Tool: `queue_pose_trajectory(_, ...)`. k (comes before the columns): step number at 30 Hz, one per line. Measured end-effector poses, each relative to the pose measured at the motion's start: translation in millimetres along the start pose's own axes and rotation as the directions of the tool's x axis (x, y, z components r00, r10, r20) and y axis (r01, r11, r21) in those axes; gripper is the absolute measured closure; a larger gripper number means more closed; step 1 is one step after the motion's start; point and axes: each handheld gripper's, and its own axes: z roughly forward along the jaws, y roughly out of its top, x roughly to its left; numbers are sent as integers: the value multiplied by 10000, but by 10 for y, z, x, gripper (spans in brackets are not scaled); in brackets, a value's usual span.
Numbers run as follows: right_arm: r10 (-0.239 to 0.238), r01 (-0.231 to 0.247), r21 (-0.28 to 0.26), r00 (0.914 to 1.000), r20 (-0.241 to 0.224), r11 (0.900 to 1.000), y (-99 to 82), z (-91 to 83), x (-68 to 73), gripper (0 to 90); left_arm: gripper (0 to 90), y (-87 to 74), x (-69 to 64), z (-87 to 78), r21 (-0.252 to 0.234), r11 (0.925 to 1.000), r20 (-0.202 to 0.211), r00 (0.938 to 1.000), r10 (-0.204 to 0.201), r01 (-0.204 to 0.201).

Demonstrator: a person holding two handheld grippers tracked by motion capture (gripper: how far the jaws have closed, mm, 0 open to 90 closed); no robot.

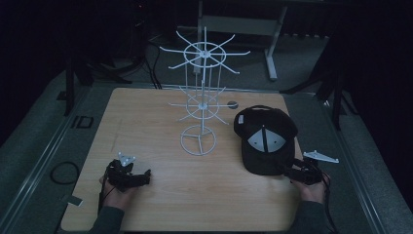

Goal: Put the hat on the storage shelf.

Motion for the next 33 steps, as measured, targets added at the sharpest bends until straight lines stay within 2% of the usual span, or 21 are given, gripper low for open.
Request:
queue_pose_trajectory(3, 61, -59, 81, 9999, -159, 9999, 3, 9, -18, 190, 15, 0, 0, 0, -1, 10000, -1, 10000, -1, 1)
queue_pose_trajectory(8, 109, -93, 252, 9979, -634, 9996, -1, 34, -29, 243, 15, 2, -2, 1, 4, 10000, -6, 10000, 5, -5)
queue_pose_trajectory(9, 91, -59, 381, 9964, -839, 9993, -1, 49, -29, 293, 15, 2, -2, 1, 5, 10000, -5, 10000, 8, -8)
queue_pose_trajectory(16, 32, 68, 585, 9854, -1702, 9983, 8, 106, 9, 446, 15, 2, -1, 1, 6, 10000, -5, 10000, 9, -9)
queue_pose_trajectory(18, -18, 147, 604, 9781, -2080, 9981, 9, 119, 26, 502, 15, 2, -2, 1, 6, 10000, -6, 10000, 8, -8)
queue_pose_trajectory(20, -146, 321, 652, 9674, -2528, 9974, 13, 137, 55, 520, 15, 2, -1, 1, 8, 10000, -6, 10000, 10, -10)
queue_pose_trajectory(24, -99, 269, 529, 9543, -2988, 9982, 49, 146, 79, 563, 15, 2, -1, 1, 11, 10000, -4, 10000, 13, -13)
queue_pose_trajectory(27, -167, 310, 355, 9368, -3495, 9989, 85, 151, 97, 594, 15, 2, -1, 1, 11, 10000, -4, 10000, 11, -11)
queue_pose_trajectory(28, -167, 310, 355, 9368, -3495, 9989, 85, 151, 97, 594, 15, 2, -1, 1, 11, 10000, -4, 10000, 11, -11)
queue_pose_trajectory(29, -180, 331, 354, 9314, -3635, 9988, 95, 159, 110, 594, 15, 2, -1, 1, 11, 10000, -4, 10000, 11, -11)
queue_pose_trajectory(30, -253, 479, 478, 9193, -3928, 9977, 112, 204, 147, 619, 15, 2, -1, 1, 12, 10000, -5, 10000, 15, -15)
queue_pose_trajectory(33, -382, 694, 623, 9127, -4069, 9956, 128, 283, 206, 659, 15, 2, -1, 1, 10, 10000, -5, 10000, 13, -13)
